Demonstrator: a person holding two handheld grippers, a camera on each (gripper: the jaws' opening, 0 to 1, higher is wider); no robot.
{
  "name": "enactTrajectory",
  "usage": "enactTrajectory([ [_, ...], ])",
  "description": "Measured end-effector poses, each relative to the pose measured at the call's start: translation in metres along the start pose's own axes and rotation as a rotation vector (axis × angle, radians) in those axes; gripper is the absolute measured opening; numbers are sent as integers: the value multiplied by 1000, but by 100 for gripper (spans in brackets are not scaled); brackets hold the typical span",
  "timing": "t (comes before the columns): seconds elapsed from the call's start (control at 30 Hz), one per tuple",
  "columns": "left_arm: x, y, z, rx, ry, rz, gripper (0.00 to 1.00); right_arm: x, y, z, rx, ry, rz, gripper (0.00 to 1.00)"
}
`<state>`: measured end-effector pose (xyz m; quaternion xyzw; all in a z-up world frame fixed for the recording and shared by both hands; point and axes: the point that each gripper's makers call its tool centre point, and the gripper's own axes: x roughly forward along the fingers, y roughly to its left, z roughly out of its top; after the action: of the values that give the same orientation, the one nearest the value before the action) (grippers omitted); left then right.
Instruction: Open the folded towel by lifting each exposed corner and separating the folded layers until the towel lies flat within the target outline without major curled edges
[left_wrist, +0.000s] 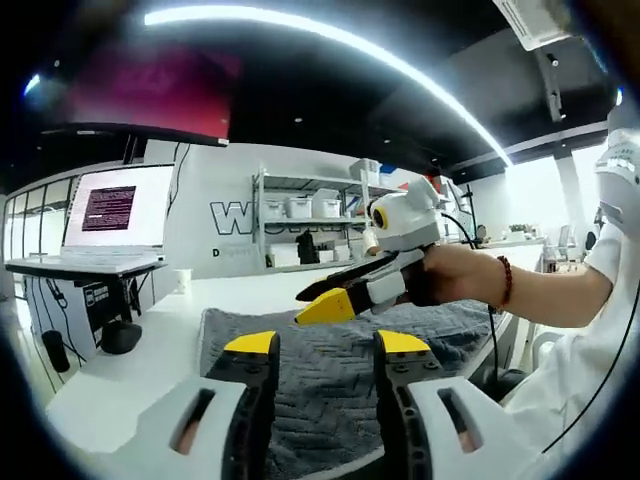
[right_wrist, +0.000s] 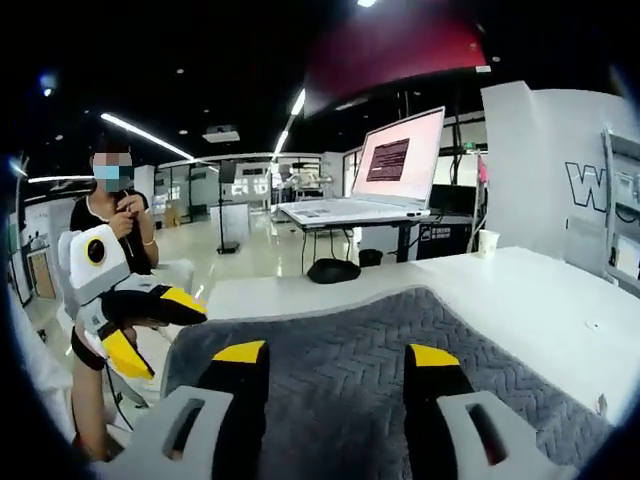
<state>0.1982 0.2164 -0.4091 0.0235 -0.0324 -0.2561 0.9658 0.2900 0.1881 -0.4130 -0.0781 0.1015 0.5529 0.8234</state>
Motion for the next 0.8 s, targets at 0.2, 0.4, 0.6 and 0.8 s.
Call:
enactTrajectory([
  [0.2,15,-19,0,2,20,-53,44,-28,5,6,-26,-33,-8,55],
  [0.4,28,-40,4,1,23,-102,50,-51,6,7,-63,-57,-32,59],
  [0.6,39,-59,8,-6,18,-146,58,-79,4,-2,-91,-57,-65,64],
  [0.8,49,-76,15,-29,-3,-175,65,-123,-1,-10,-131,-78,-108,67],
])
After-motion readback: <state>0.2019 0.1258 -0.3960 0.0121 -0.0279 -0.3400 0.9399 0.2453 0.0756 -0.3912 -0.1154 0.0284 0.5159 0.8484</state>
